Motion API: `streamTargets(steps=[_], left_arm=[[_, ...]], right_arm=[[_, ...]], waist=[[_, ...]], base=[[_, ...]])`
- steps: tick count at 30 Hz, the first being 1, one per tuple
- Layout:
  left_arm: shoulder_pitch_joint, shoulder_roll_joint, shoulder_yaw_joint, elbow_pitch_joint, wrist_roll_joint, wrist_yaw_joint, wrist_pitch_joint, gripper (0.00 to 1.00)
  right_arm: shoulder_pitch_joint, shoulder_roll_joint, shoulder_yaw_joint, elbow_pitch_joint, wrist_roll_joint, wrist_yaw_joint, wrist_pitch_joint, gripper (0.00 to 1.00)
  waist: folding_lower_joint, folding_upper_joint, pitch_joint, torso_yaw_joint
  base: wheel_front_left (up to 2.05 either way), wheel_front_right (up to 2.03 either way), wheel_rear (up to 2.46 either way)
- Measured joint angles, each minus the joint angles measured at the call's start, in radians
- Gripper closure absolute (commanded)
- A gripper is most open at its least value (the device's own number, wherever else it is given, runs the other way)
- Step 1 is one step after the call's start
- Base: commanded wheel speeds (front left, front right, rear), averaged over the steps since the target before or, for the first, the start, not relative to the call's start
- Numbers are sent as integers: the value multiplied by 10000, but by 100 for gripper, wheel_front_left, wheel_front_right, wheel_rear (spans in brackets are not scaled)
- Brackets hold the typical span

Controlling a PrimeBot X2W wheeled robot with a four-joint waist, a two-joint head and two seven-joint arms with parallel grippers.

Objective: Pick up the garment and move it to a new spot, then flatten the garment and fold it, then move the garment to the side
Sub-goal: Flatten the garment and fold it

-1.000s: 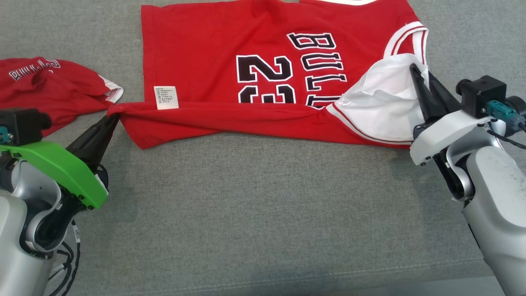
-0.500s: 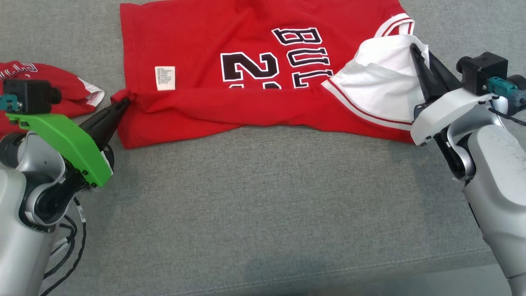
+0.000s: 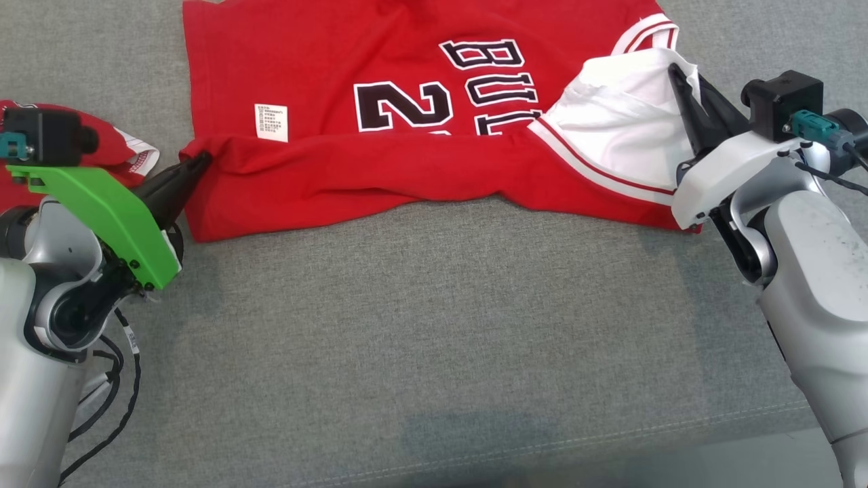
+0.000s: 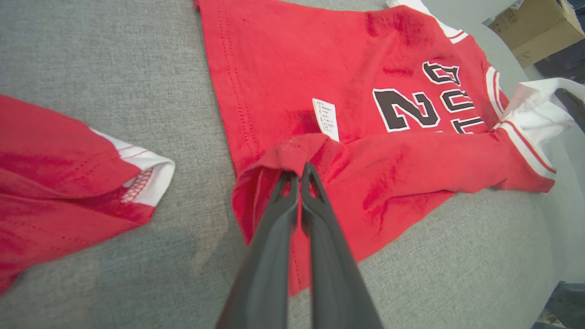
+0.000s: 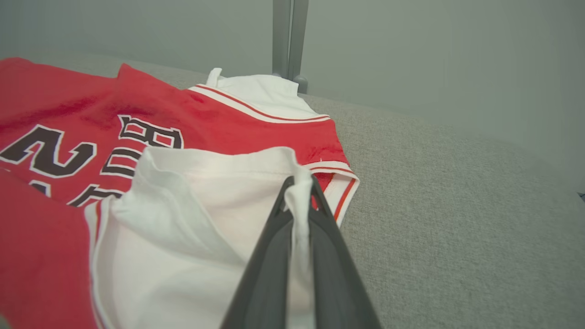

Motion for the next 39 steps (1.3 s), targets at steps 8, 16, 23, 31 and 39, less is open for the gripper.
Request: streamTargets(steps=[8,16,23,31,39], left_arm=[[57,-109,1087,115,-600,144,-731,0],[1358,-159,1735,-215,-1034,359,-1310,0],[2416,-740,1578,-261,-1501,566,-1317,0],[2595,-759,1833,-247,-1609,581,-1599,0],[2957,-759,1875,-230,-1609,581,-1741,0]], right_arm=[[207,67,-63,98,-10,-104,-443,0],[1415,63,-362,38,190,-382,-853,0],[2512,190,-604,-2,616,-545,-901,0],[2644,462,-552,-245,669,-637,-1080,0],[3280,619,-621,-445,725,-813,-1193,0]], waist=[[0,0,-99,-55],[0,0,-343,-167],[-1,0,-339,-18],[-1,0,-256,40],[-1,0,-398,-72]], base=[[0,0,0],[0,0,0],[0,0,0],[0,0,0],[0,0,0]])
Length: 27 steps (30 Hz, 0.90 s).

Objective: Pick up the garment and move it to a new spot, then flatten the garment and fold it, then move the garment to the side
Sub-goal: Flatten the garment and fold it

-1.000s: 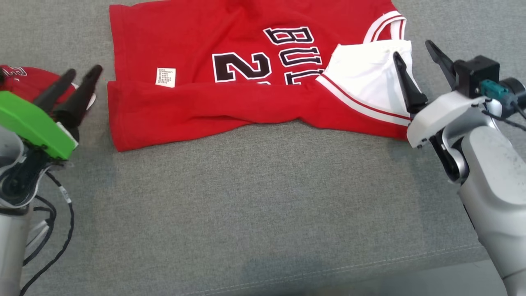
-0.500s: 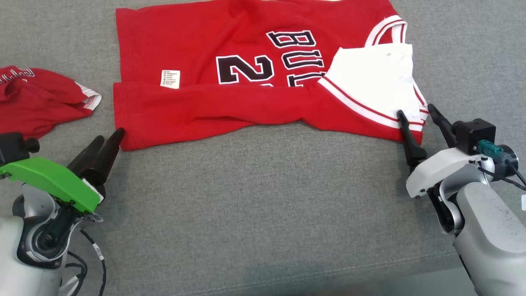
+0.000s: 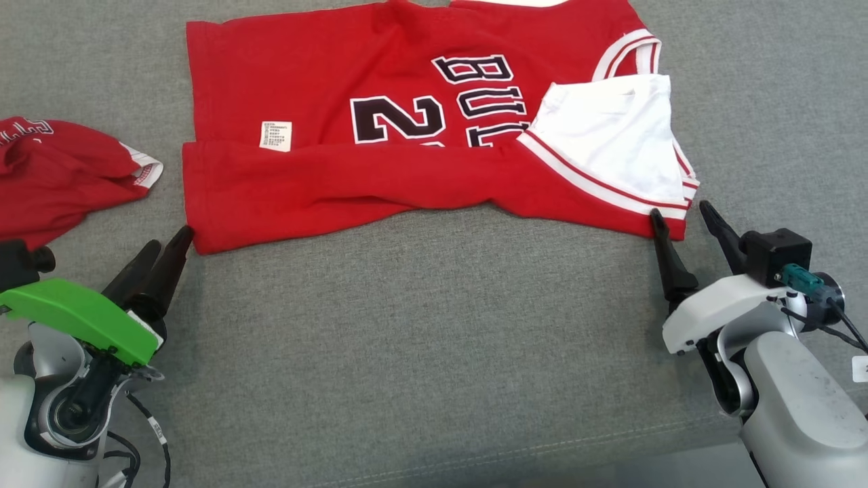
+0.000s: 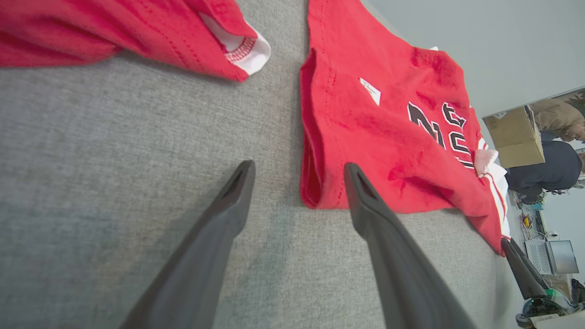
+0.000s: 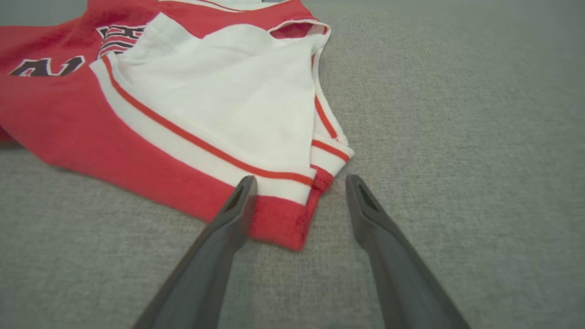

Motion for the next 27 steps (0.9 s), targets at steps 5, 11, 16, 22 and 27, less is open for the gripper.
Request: streamTargets(steps=[5,11,16,22,27], left_arm=[[21,-2,-52,-46,-2,0,6,0],[21,-4,-313,-79,-2,67,222,0],[19,-4,-401,-96,10,117,282,0],[-49,-6,-525,-100,50,159,355,0],[-205,-50,-648,-163,69,161,456,0]], right_arm=[[364,-59,-140,-115,71,-17,-56,0],[382,-44,-130,-159,73,-86,-58,0],[381,-29,-115,-180,134,-81,-59,0],[333,-2,4,-203,148,-65,-58,0],[294,44,121,-213,153,56,-10,51]], waist=[[0,0,-71,-136],[0,0,-60,-150],[0,0,-21,-110],[0,0,41,-74],[0,0,121,-75]], base=[[0,0,0],[0,0,0],[0,0,0],[0,0,0],[0,0,0]])
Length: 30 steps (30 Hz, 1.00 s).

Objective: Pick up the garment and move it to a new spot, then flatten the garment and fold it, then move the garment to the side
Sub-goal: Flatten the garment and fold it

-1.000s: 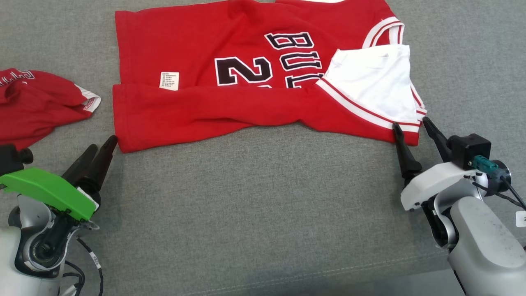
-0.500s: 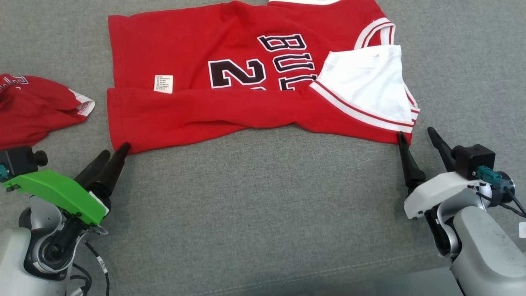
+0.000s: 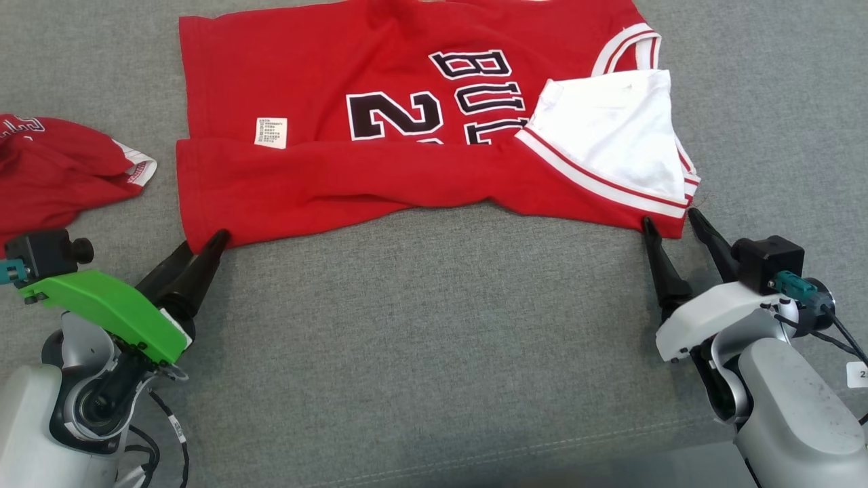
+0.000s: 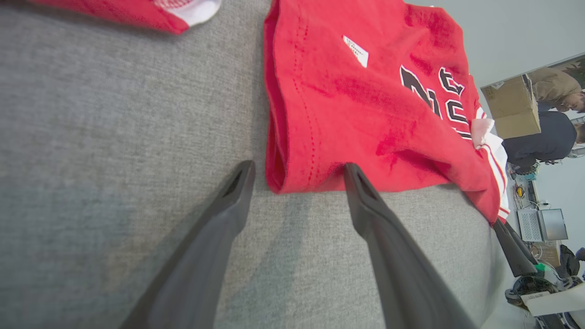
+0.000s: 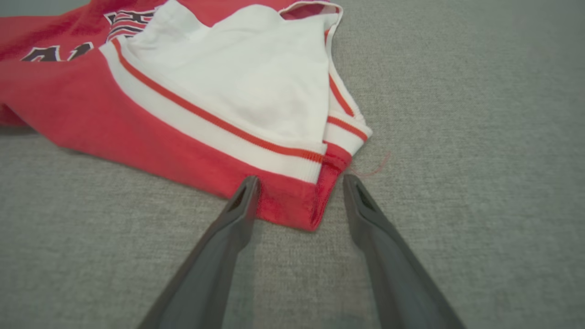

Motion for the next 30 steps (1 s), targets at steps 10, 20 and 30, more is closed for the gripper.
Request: streamTargets(steps=[10,20,30], left_arm=[[-199,-115,-82,40,2,-155,75,100],[-41,-67,-90,-2,-397,-506,274,100],[1438,61,-184,-878,-738,-637,384,100]], right_arm=[[-298,15,-56,82,370,330,155,100],[-501,-698,-548,226,740,679,686,100],[268,-1060,-813,-65,1580,930,1630,100]], waist=[[0,0,113,22],[0,0,-216,122],[0,0,-777,276]], base=[[0,0,0],[0,0,0],[0,0,0]])
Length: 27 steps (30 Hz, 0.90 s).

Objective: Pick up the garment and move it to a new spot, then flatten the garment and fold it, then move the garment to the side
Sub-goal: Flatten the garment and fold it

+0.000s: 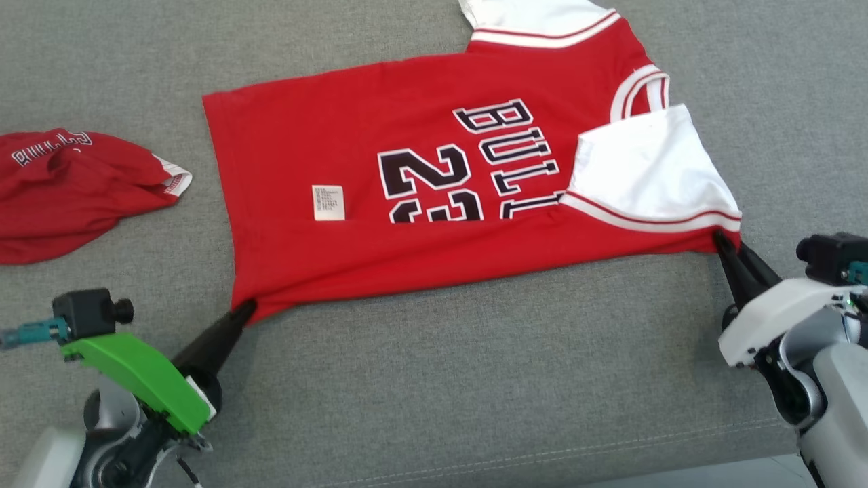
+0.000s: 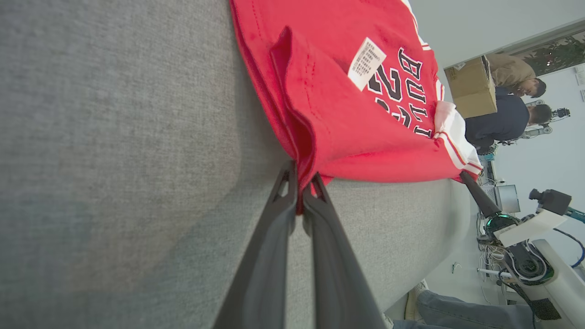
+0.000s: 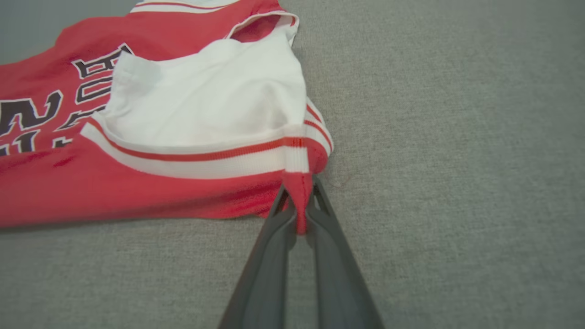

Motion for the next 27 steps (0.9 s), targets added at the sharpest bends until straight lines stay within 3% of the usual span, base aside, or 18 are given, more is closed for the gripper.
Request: streamTargets(steps=[13,27], left_arm=[[1944,-174,-111,-759,-303,0,-63,100],[2270,-35,-376,-1181,-205,6,-121,100]], right_arm=[[2242,-476,-552,-1037,717,-27,869,100],[2828,-621,-374,-2209,869,-186,1682,100]], waist=[[0,0,-365,329],[0,0,-139,368]], base=[[0,0,0],[0,0,0]])
